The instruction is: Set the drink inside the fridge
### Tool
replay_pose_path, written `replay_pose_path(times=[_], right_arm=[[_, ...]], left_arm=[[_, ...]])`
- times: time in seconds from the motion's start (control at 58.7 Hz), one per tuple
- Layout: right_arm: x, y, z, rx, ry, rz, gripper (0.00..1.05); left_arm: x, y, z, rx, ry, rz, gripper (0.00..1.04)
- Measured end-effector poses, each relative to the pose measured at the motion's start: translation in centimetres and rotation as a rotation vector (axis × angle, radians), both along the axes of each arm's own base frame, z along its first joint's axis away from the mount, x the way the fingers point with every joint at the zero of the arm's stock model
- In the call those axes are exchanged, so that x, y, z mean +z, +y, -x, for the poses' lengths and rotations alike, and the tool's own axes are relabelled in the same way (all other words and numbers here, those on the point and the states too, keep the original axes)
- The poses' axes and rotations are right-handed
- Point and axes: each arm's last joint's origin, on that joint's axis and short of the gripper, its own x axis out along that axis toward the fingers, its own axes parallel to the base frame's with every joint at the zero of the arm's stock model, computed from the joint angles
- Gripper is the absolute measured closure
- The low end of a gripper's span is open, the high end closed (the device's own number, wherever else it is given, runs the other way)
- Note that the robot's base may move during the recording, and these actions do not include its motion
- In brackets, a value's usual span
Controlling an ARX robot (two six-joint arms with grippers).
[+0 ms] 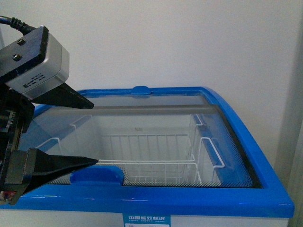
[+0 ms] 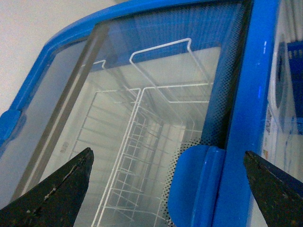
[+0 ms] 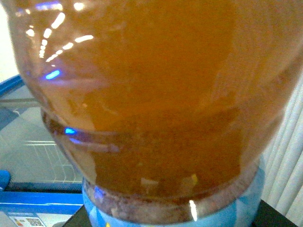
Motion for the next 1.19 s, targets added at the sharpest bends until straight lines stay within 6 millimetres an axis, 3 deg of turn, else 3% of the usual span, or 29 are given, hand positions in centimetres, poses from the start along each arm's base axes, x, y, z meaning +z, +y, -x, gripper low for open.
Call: replay_pose_path(times=[0.29, 0.682, 0.92, 1.193], right_arm=[[0.0, 0.0, 0.0, 0.0, 0.0, 0.0, 0.66], [0.0, 0.0, 0.0, 0.0, 0.0, 0.0, 0.66], [0.0, 0.0, 0.0, 0.0, 0.0, 0.0, 0.66], [0.0, 0.0, 0.0, 0.0, 0.0, 0.0, 0.66]], left_arm=[[0.3, 0.2, 0.2, -0.071, 0.088, -0.056, 0.08], [-0.9, 0.0, -1.1, -0.101, 0.088, -0.105, 0.08], [-2.5, -0.5, -3.0, -0.108, 0.061, -0.124, 0.08], [-2.4, -0.3, -6.2, -0.093, 0.037, -0.137, 0.08]])
